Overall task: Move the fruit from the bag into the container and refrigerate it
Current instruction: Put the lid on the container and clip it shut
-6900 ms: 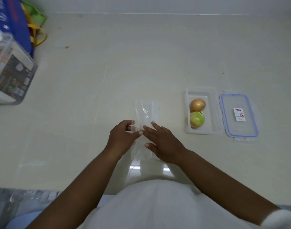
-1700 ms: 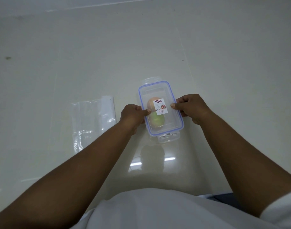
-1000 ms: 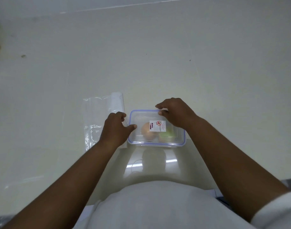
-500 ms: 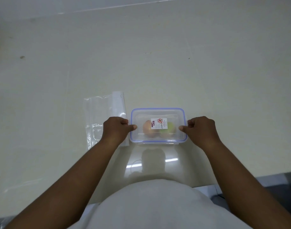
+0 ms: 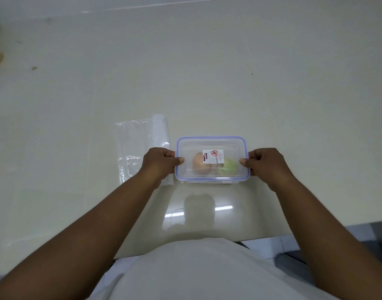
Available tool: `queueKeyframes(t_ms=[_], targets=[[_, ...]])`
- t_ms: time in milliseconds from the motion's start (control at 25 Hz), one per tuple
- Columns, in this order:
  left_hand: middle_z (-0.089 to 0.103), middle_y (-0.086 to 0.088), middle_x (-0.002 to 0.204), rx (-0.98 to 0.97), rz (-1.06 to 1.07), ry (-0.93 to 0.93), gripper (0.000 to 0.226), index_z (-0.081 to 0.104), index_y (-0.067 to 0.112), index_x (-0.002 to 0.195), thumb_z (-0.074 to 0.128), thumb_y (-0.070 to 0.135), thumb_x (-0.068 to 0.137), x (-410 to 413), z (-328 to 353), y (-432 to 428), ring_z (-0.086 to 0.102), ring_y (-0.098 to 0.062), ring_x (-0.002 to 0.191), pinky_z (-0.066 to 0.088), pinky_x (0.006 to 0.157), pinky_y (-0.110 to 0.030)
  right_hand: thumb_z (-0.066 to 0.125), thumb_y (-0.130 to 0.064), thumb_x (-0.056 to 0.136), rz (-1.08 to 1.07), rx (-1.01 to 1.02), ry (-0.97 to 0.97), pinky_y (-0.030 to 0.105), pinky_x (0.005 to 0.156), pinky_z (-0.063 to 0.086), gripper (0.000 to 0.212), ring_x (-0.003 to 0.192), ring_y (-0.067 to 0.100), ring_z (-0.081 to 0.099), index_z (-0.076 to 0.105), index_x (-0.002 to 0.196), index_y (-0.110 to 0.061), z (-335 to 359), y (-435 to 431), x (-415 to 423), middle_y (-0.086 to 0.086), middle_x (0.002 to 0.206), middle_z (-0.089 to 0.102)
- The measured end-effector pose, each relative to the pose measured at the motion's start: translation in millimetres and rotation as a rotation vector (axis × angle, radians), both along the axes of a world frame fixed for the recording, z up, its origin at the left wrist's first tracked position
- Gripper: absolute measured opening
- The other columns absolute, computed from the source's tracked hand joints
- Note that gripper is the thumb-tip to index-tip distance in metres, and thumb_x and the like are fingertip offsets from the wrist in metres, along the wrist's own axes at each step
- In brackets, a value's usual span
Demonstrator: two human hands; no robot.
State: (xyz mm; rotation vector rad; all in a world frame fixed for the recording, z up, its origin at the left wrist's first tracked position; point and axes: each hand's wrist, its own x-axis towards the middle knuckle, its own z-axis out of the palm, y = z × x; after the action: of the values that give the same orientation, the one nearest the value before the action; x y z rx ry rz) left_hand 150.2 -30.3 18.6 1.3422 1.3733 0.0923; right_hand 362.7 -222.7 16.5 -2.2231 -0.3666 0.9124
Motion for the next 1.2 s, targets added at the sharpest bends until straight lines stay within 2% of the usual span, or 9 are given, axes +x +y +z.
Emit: queueKeyframes(t_ms=[200,320,480,600,720,840,1000,1080,1200], targets=[[0.075,-0.015,0.094,0.018,0.007,-0.003,0.029,0.072,0.003,0.092,0.085,0.015,0.070,-5,-4,-7,0.074,-0.029,0.082,0.060,0.080,-0.043,0.079,-0.024,0.074,0.024,0.033,-0.033,0.048,0.078,0.060,0.013,0.075,0.030,0.072,0.073,0.078,-0.013,-3,-2,2,0.011,0.079,0.074],[0.075,-0.014,0.093,0.045,0.018,-0.021,0.028,0.073,0.005,0.091,0.085,0.017,0.069,-8,-7,-9,0.074,-0.028,0.081,0.060,0.081,-0.043,0.076,-0.027,0.077,0.043,0.040,-0.074,0.043,0.084,0.058,0.018,0.082,0.027,0.070,0.074,0.087,-0.013,-6,-3,-1,0.007,0.081,0.073],[0.074,-0.014,0.092,0.080,0.014,-0.038,0.028,0.071,0.006,0.091,0.084,0.021,0.071,-12,-10,-17,0.074,-0.029,0.081,0.060,0.081,-0.044,0.065,-0.030,0.086,0.060,0.001,-0.264,0.038,0.082,0.052,0.034,0.092,0.035,0.065,0.068,0.093,0.003,-12,-5,-15,0.022,0.091,0.071],[0.073,-0.012,0.096,0.122,-0.046,-0.043,0.033,0.068,0.008,0.099,0.079,0.029,0.076,-16,-10,-19,0.072,-0.032,0.085,0.059,0.083,-0.046,0.051,-0.031,0.094,0.070,-0.011,-0.388,0.035,0.075,0.047,0.034,0.091,0.035,0.063,0.068,0.096,-0.002,-14,-5,-34,0.019,0.090,0.070],[0.070,-0.008,0.098,0.257,-0.186,0.009,0.042,0.062,0.010,0.110,0.067,0.042,0.084,-19,-11,-24,0.068,-0.032,0.092,0.054,0.088,-0.042,0.040,-0.032,0.099,-0.007,0.013,-0.403,0.034,0.085,0.043,0.036,0.104,0.031,0.059,0.064,0.115,-0.011,-12,-9,-55,0.013,0.110,0.068],[0.071,-0.014,0.101,0.247,-0.223,-0.010,0.047,0.061,0.011,0.102,0.053,0.055,0.088,-29,-8,-38,0.068,-0.034,0.091,0.053,0.088,-0.042,0.040,-0.032,0.100,-0.144,0.087,-0.453,0.027,0.092,0.037,0.039,0.116,0.029,0.054,0.055,0.129,-0.010,-4,-33,-86,0.014,0.124,0.060],[0.070,-0.008,0.073,0.164,-0.170,-0.104,0.060,0.064,0.005,0.087,0.050,0.064,0.083,-56,-1,-73,0.067,-0.024,0.058,0.060,0.069,-0.040,0.045,-0.029,0.099,-0.204,0.136,-0.475,0.022,0.090,0.038,0.034,0.109,0.019,0.058,0.061,0.123,-0.012,5,-101,-152,0.008,0.120,0.064],[0.070,-0.004,0.073,0.123,-0.142,-0.150,0.049,0.064,0.010,0.088,0.056,0.058,0.083,-70,-4,-100,0.065,-0.018,0.054,0.056,0.055,-0.032,0.045,-0.028,0.099,-0.266,0.125,-0.455,0.025,0.092,0.041,0.031,0.108,0.016,0.057,0.064,0.119,-0.014,4,-144,-186,0.004,0.118,0.065],[0.070,-0.006,0.078,0.033,-0.209,-0.176,0.033,0.062,0.014,0.092,0.062,0.047,0.086,-86,-9,-147,0.064,-0.019,0.059,0.052,0.055,-0.030,0.048,-0.028,0.098,-0.404,0.060,-0.440,0.025,0.089,0.045,0.027,0.103,0.011,0.058,0.065,0.116,-0.017,3,-210,-232,-0.001,0.116,0.065]])
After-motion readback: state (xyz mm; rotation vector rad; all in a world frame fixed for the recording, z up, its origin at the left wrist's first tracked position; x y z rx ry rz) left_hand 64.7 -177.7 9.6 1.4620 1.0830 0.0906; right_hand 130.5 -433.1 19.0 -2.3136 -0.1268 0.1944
